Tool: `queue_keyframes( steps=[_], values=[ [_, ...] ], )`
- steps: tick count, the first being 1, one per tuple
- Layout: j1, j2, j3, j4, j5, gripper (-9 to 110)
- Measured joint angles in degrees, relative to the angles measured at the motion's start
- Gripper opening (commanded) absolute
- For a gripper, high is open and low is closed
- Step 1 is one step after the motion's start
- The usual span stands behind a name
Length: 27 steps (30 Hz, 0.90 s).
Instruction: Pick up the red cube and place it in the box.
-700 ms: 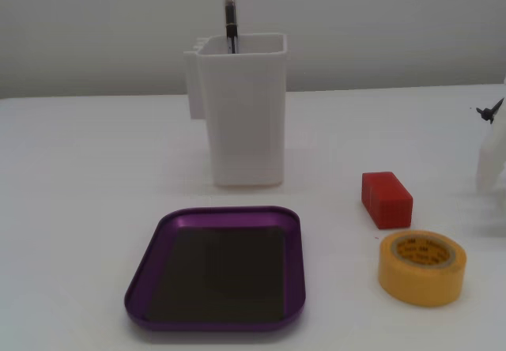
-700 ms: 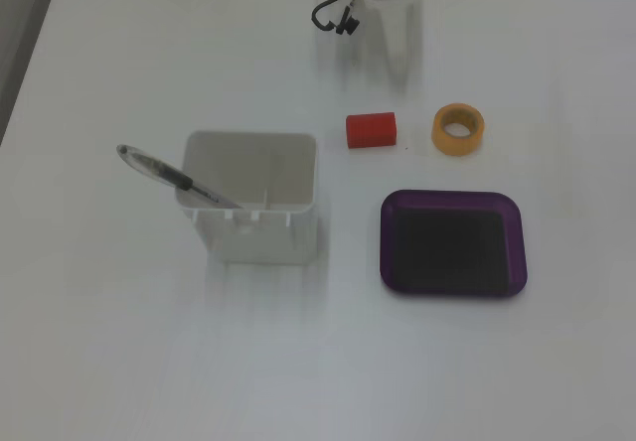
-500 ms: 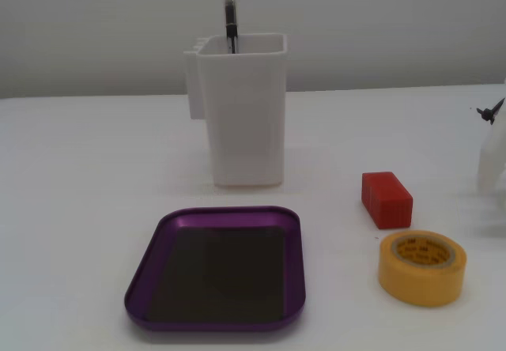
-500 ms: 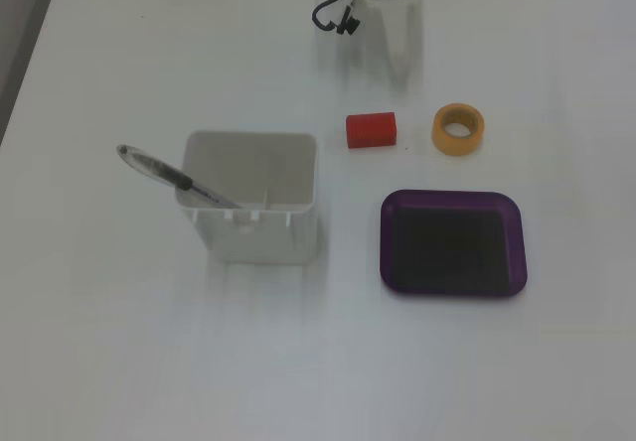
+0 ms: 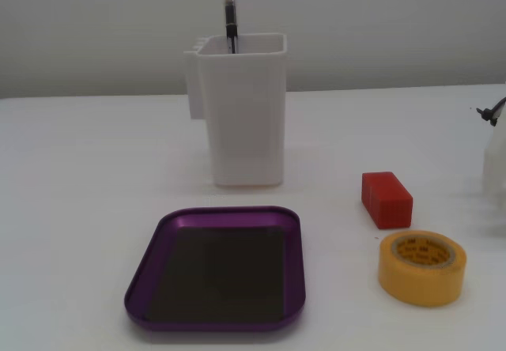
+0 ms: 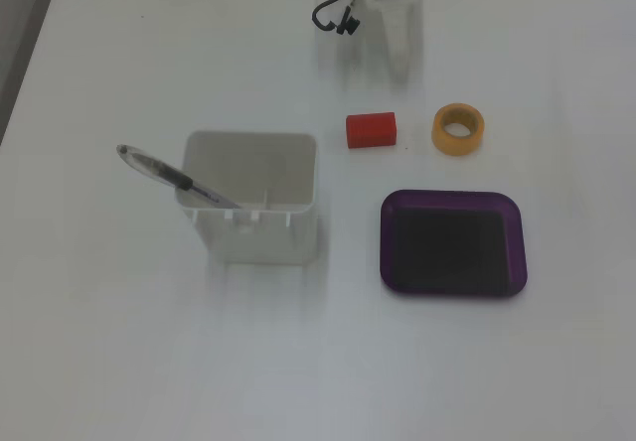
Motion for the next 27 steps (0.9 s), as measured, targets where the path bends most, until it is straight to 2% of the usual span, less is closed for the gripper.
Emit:
queue_keyframes(
  steps=[18,27],
  values=[
    [0.35,0.0,0.0,0.0,-0.26,0],
    [9.23,0.0,-2.9,-7.65,-14.24,5]
  ],
)
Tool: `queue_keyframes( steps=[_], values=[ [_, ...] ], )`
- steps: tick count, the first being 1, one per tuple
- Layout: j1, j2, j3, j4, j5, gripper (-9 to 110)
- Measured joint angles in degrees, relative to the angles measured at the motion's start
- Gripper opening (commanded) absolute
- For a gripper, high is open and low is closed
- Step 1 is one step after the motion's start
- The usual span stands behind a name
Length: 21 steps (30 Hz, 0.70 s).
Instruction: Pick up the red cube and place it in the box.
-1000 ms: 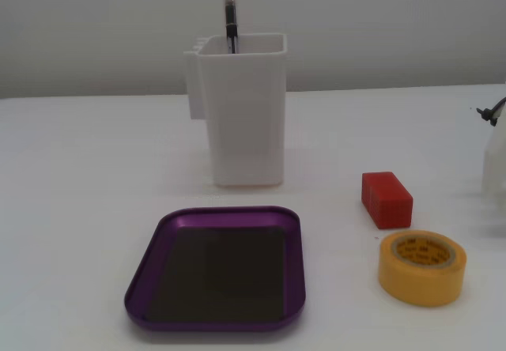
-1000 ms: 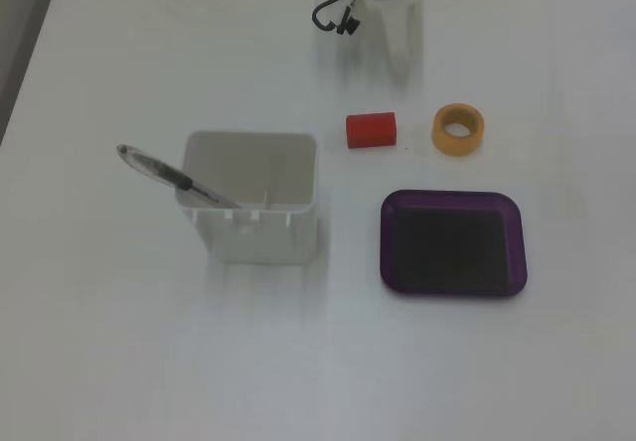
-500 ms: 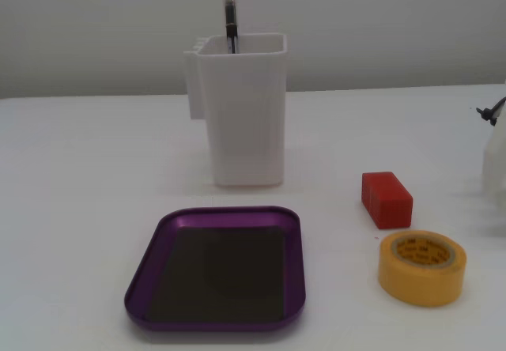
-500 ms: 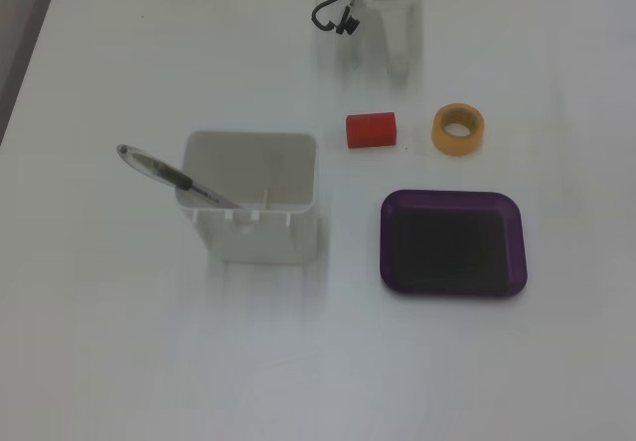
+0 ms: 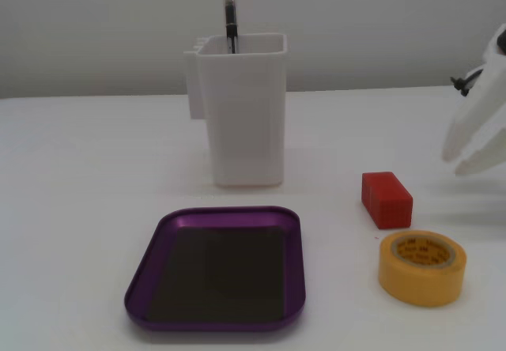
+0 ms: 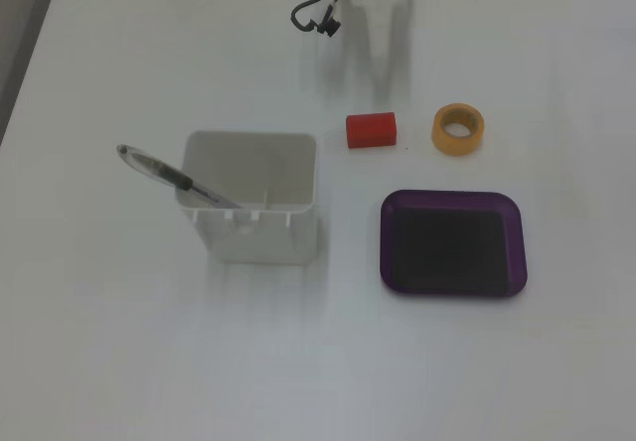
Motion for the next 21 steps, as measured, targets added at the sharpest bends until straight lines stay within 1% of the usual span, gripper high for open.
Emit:
queue_keyframes(
  steps=[6,9,12,15,21],
  values=[
    [3.6,-0.62,-4.57,-0.26,-2.02,11],
    [6.06,-5.19,-6.24,-0.62,-2.02,16],
    [5.98,-15.64,-12.22,0.0,-2.02,21],
    [5.1,-29.53,-22.15,2.99,-2.02,24],
    [5.54,-57.04,-46.93,11.07,-2.02,24]
  ],
)
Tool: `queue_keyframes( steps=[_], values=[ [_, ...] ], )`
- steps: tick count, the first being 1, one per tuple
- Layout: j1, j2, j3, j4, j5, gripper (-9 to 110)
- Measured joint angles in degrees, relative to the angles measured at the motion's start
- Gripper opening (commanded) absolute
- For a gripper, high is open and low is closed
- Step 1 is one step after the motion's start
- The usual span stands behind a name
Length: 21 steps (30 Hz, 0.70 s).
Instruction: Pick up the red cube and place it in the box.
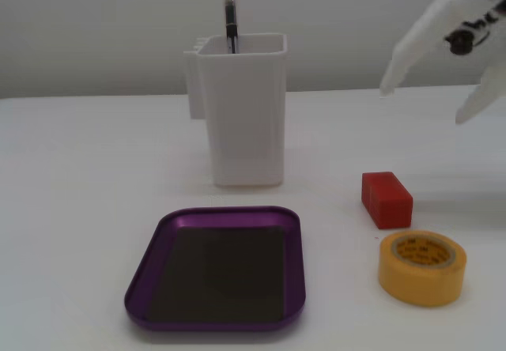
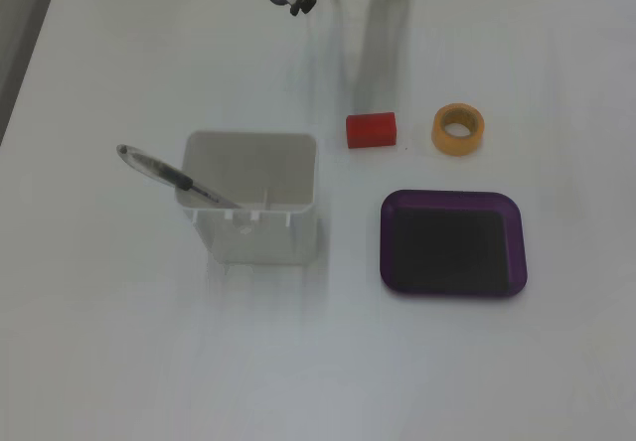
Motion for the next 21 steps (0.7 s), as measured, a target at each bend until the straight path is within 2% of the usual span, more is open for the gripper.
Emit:
queue_keyframes(
  steps=[5,10,21],
  values=[
    [0.0,-20.13,-15.47,2.02,-0.35,24],
    [-0.35,-33.75,-22.15,2.11,-0.35,24],
    [-0.35,-41.92,-22.85,1.32,-0.44,24]
  ],
)
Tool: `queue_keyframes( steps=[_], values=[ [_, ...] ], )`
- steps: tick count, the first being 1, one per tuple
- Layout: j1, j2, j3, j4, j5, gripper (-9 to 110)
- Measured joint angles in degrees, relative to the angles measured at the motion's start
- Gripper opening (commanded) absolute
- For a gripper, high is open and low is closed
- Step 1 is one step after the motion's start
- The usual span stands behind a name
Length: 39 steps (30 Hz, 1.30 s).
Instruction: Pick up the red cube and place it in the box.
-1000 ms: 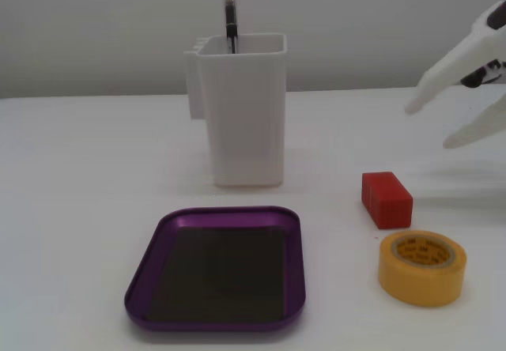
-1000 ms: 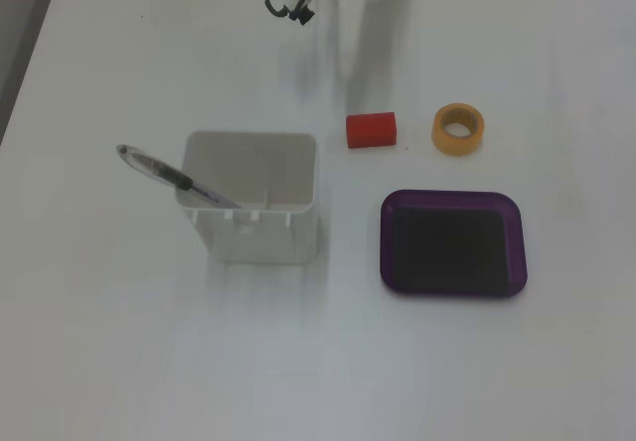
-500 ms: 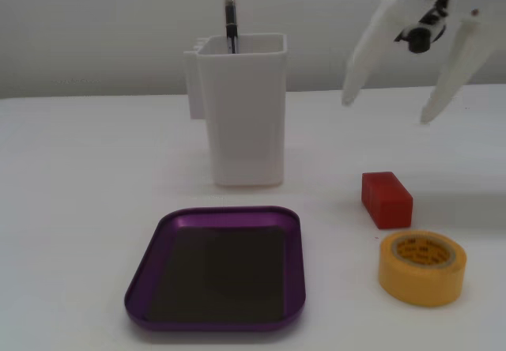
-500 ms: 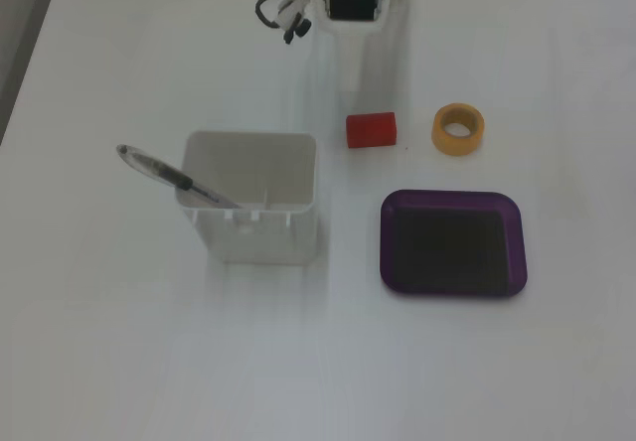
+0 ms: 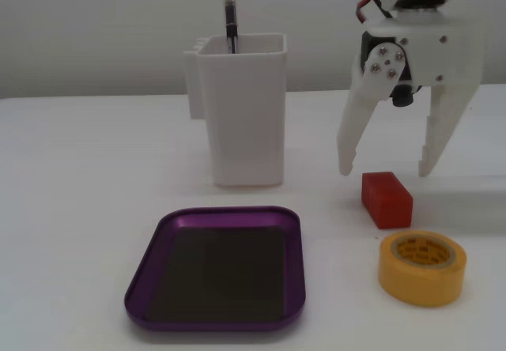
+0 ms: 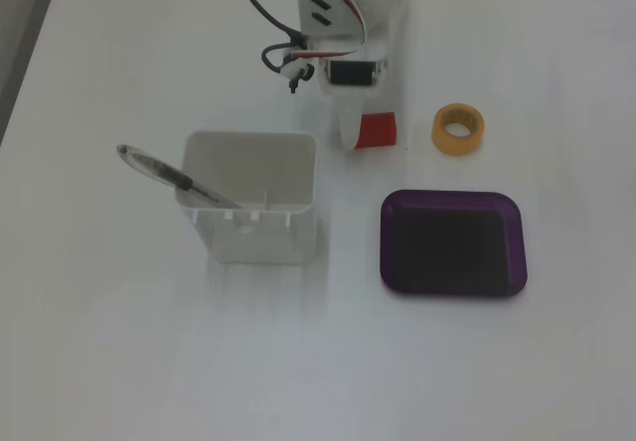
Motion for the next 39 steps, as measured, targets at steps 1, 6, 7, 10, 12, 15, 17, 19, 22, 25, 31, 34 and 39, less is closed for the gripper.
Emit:
queue_keyframes(
  steps=[1,6,7,10,12,15,17,19,22,25,31,34,39],
  values=[
    [0.0,-0.26,0.0,-0.53,0.0,24],
    [-4.39,-1.67,0.0,-1.14,0.09,24],
    [-5.36,-2.11,0.0,-1.32,0.09,24],
    [-6.77,-3.6,0.0,-2.9,0.09,24],
    [-6.68,-4.83,0.0,-3.34,0.09,24],
    [-6.24,-6.33,0.0,-4.39,0.09,24],
    [-6.15,-6.94,0.0,-4.39,0.09,24],
    [-6.24,-7.29,-0.18,-4.48,0.09,24],
    [-6.24,-7.56,-0.7,-4.83,0.09,24],
    [-6.24,-7.65,-0.7,-6.15,0.09,17],
    [-6.24,-7.65,-0.97,-6.06,0.0,1],
    [-6.86,-7.65,-0.97,-5.89,-1.41,0],
    [-7.91,-7.65,-6.06,1.23,-1.49,0]
  ],
)
